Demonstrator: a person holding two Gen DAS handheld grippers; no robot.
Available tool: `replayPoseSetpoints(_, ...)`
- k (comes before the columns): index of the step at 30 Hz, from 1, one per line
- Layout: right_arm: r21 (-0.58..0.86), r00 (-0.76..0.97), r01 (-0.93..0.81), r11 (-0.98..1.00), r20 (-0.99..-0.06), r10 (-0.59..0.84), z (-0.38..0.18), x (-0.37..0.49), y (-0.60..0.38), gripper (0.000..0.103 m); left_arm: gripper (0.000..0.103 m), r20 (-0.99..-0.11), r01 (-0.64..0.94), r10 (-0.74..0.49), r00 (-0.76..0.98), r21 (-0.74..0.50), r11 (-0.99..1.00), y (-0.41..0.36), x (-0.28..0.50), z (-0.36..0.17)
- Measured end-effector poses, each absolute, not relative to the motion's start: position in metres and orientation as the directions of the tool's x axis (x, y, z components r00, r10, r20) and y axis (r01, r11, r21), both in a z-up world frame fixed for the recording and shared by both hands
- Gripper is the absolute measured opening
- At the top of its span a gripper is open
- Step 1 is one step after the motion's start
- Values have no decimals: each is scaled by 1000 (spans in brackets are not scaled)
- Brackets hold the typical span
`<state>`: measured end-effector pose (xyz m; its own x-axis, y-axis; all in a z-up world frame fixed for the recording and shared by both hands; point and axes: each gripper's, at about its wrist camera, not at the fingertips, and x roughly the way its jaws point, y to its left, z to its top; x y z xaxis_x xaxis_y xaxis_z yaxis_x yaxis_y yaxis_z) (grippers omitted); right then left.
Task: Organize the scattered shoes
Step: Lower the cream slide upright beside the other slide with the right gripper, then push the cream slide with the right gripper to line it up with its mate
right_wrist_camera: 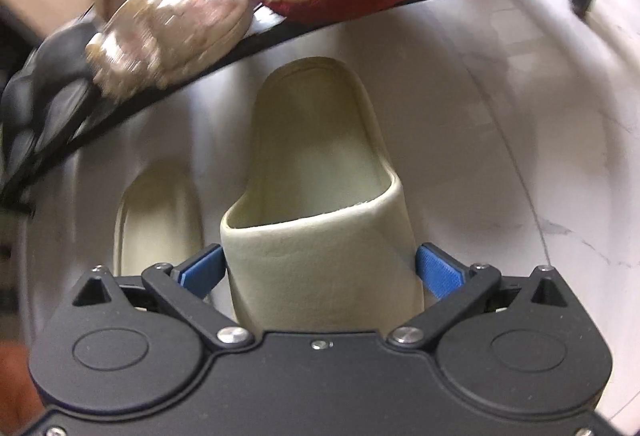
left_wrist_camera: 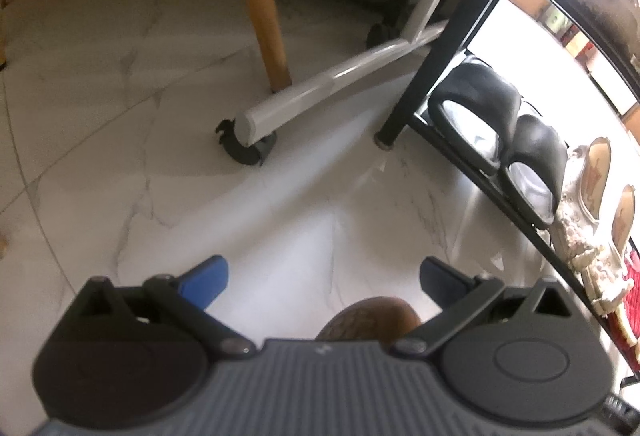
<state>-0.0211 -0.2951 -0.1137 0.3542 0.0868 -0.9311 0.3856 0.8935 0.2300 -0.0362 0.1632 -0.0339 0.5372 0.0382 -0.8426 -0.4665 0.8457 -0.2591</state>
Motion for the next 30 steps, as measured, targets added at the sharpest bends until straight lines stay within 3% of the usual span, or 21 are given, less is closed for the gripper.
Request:
replayPoseSetpoints(13,288,260,364,886,-945,200,-111,-41,-271,103,102,-818,-475,41,574,-292,830,167,-47,-26)
replayPoseSetpoints(19,318,208,543,777,-948,242,-103,-38,-296,103,102,-816,-479,33,577,-305,823,169,-48,-26)
replayPoseSetpoints(22,335,263,595,731,-940,218,-89,-40,-312,103,102,-825,-477,27,565,-300,826,168,-45,-30)
replayPoseSetpoints(27,418,290,536,734,-907,305,-91,-36,-309,103,102,-833,-475,33,552,-282,834,165,-43,-31)
replayPoseSetpoints(30,359,253,478,802,-930,265,-93,-31,-293,103,102,-834,-478,35,551,-280,832,166,-44,-32)
